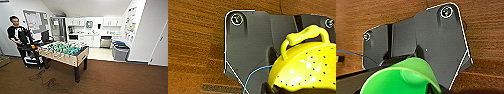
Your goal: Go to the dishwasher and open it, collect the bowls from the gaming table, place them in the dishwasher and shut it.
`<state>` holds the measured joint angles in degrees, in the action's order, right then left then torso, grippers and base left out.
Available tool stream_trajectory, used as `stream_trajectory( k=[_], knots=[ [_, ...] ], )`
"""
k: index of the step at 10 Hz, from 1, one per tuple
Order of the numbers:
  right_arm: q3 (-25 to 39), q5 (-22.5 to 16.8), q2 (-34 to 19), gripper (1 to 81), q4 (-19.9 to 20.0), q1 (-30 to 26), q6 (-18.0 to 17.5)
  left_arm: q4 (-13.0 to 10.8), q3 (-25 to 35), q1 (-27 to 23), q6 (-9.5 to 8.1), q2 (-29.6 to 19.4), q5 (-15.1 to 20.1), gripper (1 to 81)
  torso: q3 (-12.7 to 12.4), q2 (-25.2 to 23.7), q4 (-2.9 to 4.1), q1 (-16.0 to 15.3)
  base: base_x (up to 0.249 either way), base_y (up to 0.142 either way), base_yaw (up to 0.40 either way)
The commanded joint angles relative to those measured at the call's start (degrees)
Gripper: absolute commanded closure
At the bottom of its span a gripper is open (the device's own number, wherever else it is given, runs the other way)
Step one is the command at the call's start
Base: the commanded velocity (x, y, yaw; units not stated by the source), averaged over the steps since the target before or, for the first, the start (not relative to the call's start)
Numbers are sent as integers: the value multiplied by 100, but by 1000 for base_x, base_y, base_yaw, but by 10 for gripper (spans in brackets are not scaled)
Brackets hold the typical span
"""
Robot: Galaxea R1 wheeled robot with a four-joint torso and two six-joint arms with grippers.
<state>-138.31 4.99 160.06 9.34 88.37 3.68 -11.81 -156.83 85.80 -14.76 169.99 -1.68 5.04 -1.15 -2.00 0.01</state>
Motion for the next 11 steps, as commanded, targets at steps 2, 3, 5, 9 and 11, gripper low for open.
stream_trajectory(
  k=[2,3,5,9,11],
  knots=[
    [51,-340,-95,811,-37,-218,27,-14,-23,-217,35,-43,309,811,0,0,0,-1,166,-91,0],
    [51,-340,-95,811,-46,-218,27,-14,-23,-217,35,-43,309,811,0,0,0,-1,168,-91,0],
    [51,-340,-95,811,-38,-227,27,-5,-23,-217,35,-43,309,811,0,0,0,-1,168,-91,0],
    [51,-340,-95,811,-37,-227,27,-23,-14,-208,35,-34,309,811,0,0,0,-1,172,-91,0],
    [51,-340,-95,811,-37,-227,19,-32,-14,-208,35,-34,309,811,0,2,0,-1,177,-91,0]
  ],
)
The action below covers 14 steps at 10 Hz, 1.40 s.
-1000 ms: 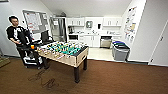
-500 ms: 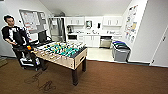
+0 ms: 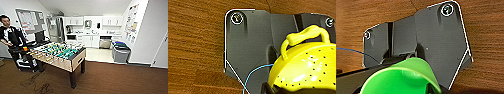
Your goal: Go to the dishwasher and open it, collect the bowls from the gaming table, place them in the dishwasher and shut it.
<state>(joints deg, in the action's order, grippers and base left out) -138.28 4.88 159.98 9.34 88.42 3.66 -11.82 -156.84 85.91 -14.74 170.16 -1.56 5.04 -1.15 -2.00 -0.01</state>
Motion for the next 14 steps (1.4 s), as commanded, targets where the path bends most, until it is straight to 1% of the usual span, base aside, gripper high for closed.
stream_trajectory(
  k=[1,14],
  knots=[
    [48,-329,-86,811,-38,-232,30,-30,-5,-219,41,-60,297,811,0,0,0,0,177,-93,0],
    [39,-329,-86,811,-37,-232,30,-48,-4,-201,41,-43,297,811,0,2,0,-5,177,-93,0]
  ],
)
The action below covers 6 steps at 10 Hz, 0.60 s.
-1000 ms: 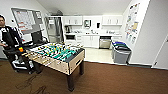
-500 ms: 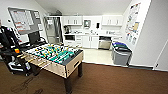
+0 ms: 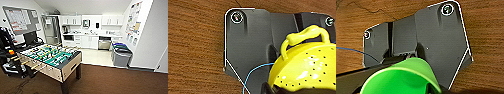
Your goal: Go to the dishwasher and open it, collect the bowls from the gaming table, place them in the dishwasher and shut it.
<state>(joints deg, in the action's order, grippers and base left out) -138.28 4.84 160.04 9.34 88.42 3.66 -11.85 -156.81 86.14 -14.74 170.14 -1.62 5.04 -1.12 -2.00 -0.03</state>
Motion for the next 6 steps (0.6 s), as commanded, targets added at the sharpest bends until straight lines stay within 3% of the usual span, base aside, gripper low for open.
stream_trajectory(
  k=[1,6],
  knots=[
    [39,-326,-83,811,-37,-232,21,-46,-17,-233,41,-41,303,811,0,0,0,0,177,-93,0],
    [30,-326,-83,811,-37,-241,21,-45,-8,-233,41,-33,303,811,2,2,0,-5,177,-93,0]
  ],
)
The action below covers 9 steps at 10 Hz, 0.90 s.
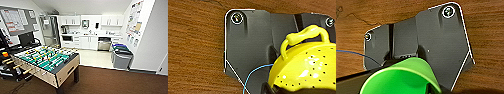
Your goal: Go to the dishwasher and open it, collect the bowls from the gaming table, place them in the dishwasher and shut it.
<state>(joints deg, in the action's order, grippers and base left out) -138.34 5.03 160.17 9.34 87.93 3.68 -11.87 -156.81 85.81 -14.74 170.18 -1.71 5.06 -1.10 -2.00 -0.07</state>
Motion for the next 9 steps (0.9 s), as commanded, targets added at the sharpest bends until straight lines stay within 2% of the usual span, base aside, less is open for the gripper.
stream_trajectory(
  k=[1,9],
  knots=[
    [36,-345,-97,811,-37,-201,27,-34,-8,-191,41,-36,311,811,0,0,0,0,177,-93,0],
    [36,-345,-88,811,-37,-192,19,-43,-8,-191,41,-28,311,811,-2,0,0,7,177,-93,0]
  ],
)
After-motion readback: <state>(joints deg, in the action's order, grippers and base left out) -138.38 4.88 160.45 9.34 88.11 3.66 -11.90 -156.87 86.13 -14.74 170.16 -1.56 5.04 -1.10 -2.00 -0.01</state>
